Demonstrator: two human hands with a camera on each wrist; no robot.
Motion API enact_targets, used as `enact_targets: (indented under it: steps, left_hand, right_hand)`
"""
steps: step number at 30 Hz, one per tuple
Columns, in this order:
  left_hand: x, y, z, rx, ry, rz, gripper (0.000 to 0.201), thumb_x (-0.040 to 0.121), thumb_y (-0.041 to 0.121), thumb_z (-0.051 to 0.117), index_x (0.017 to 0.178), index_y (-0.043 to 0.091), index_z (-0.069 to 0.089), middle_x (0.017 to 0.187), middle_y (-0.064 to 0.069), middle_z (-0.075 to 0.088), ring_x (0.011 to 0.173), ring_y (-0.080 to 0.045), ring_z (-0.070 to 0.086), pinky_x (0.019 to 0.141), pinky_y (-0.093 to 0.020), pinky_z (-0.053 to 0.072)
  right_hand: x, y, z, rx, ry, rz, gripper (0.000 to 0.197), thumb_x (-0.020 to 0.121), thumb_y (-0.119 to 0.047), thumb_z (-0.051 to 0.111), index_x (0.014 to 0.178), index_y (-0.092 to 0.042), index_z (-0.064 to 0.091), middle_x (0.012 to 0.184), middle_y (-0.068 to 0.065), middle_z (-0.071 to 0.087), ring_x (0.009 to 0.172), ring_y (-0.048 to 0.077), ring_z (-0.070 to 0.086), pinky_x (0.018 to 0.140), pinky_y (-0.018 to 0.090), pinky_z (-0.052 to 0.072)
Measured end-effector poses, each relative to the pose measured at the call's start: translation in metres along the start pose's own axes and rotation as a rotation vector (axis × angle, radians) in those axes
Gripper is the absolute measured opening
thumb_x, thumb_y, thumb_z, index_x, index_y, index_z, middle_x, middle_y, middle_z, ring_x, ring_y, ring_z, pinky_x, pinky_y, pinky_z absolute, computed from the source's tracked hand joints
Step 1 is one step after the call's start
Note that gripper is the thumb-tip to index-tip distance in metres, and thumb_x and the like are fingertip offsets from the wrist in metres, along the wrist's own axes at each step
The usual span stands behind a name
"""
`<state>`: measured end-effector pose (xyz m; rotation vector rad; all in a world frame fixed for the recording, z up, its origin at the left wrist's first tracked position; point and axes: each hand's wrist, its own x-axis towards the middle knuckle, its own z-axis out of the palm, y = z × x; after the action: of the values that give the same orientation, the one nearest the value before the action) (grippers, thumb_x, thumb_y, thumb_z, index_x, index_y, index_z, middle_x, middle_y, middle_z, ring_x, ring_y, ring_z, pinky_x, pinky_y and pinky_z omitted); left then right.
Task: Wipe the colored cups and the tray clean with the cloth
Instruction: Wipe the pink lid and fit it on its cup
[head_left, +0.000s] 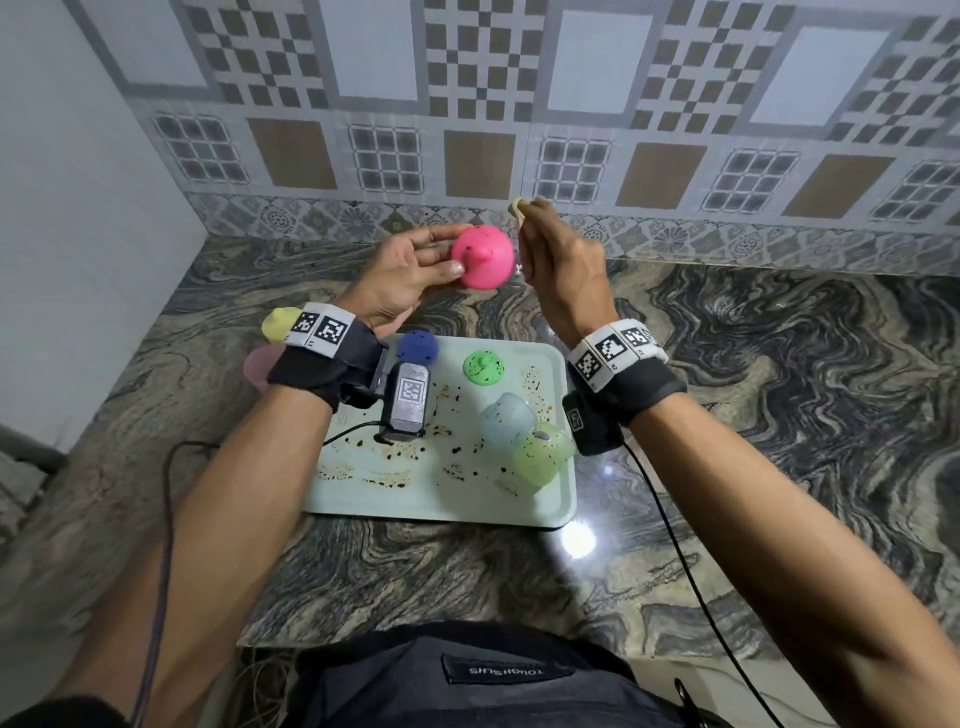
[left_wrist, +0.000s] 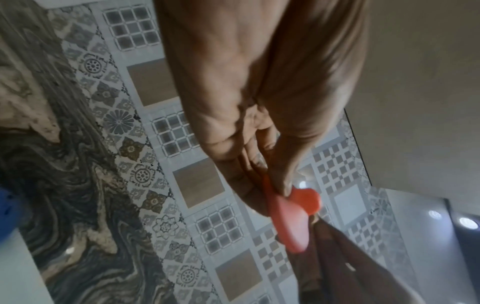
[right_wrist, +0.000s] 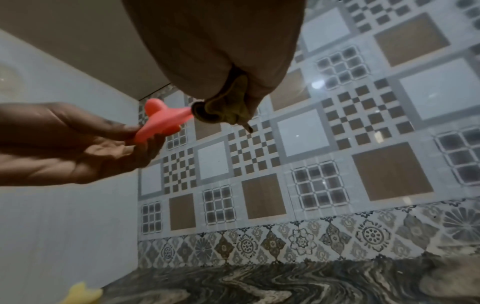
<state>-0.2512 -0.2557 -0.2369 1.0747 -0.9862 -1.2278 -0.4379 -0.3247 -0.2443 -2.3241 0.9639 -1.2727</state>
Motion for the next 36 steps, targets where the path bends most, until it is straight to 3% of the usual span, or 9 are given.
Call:
enact_targets:
  steps: [4,8,11,17,22,25,29,34,36]
  left_hand:
    - [0.001,0.002,0.006,-0.039,0.014,0.065,0.044,0.089,-0.014,0.053,0.132,-0.005,0.049,0.103,-0.001,0.074,0.102,-0.014,0.068,0.083,-0.024,0.056]
    - [0.002,-0.001,0.011,-0.028,0.074,0.106,0.038,0.091,-0.010,0.052,0.129,-0.006,0.052,0.100,0.000,0.075,0.097,-0.011,0.069,0.081,-0.021,0.055]
    - [0.001,-0.005,0.009,0.005,0.086,0.099,0.034,0.092,-0.008,0.053,0.125,-0.001,0.056,0.099,0.000,0.074,0.097,-0.011,0.068,0.087,-0.026,0.056]
    - [0.000,0.003,0.003,0.116,0.037,0.113,0.028,0.091,-0.011,0.053,0.115,0.002,0.059,0.091,0.000,0.075,0.091,-0.009,0.070,0.072,-0.018,0.055]
    - [0.001,0.008,0.003,0.081,0.016,0.103,0.028,0.091,-0.012,0.051,0.114,0.002,0.058,0.091,0.000,0.076,0.089,-0.010,0.071,0.076,-0.022,0.057]
    - [0.000,0.008,0.001,0.105,-0.002,0.091,0.028,0.090,-0.011,0.055,0.113,0.005,0.059,0.096,-0.001,0.075,0.093,-0.013,0.071,0.074,-0.022,0.057]
    - [0.002,0.009,0.002,0.058,0.062,0.103,0.026,0.089,-0.012,0.055,0.108,0.005,0.058,0.093,-0.001,0.076,0.091,-0.014,0.072,0.077,-0.025,0.059]
    - [0.006,-0.004,0.011,0.049,0.284,0.130,0.019,0.088,0.001,0.065,0.107,0.006,0.064,0.099,-0.004,0.074,0.096,-0.017,0.070,0.086,-0.035,0.057]
    - [0.005,-0.011,0.018,0.035,0.326,0.136,0.018,0.090,0.003,0.064,0.108,0.007,0.065,0.111,-0.010,0.070,0.100,-0.018,0.069,0.091,-0.043,0.055]
  right_hand:
    - [-0.013,-0.009,0.008,0.018,-0.043,-0.065,0.042,0.104,-0.028,0.044,0.135,-0.004,0.060,0.142,0.024,0.053,0.124,0.034,0.060,0.103,0.043,0.052]
    - [-0.017,-0.013,0.010,0.053,-0.048,-0.049,0.037,0.105,-0.020,0.047,0.137,-0.004,0.059,0.145,0.024,0.050,0.131,0.033,0.054,0.111,0.034,0.043]
    - [-0.015,-0.010,0.008,0.017,-0.092,-0.119,0.035,0.105,-0.017,0.049,0.135,-0.005,0.060,0.145,0.022,0.051,0.124,0.038,0.059,0.106,0.038,0.049]
    - [-0.005,-0.004,-0.001,0.036,0.052,-0.052,0.032,0.104,-0.013,0.049,0.129,0.000,0.064,0.131,0.019,0.064,0.104,0.027,0.071,0.093,0.032,0.057]
    - [-0.017,-0.014,0.008,0.049,-0.061,-0.169,0.035,0.104,-0.019,0.050,0.134,-0.005,0.061,0.144,0.022,0.052,0.126,0.035,0.059,0.105,0.039,0.050]
    - [-0.009,-0.009,0.005,0.037,-0.049,-0.108,0.034,0.104,-0.018,0.049,0.132,-0.003,0.063,0.129,0.021,0.064,0.105,0.031,0.070,0.092,0.037,0.058]
    - [-0.007,-0.011,0.002,0.054,0.026,0.019,0.034,0.106,-0.019,0.048,0.135,-0.010,0.061,0.102,0.013,0.075,0.077,0.011,0.068,0.070,0.003,0.048]
    - [-0.016,-0.019,0.009,0.096,0.021,0.012,0.036,0.104,-0.015,0.051,0.138,-0.005,0.056,0.101,0.016,0.075,0.070,0.010,0.068,0.071,0.004,0.050]
    - [-0.016,-0.018,0.011,0.103,0.049,0.024,0.036,0.105,-0.017,0.051,0.138,-0.005,0.056,0.101,0.016,0.076,0.072,0.014,0.071,0.075,0.013,0.056]
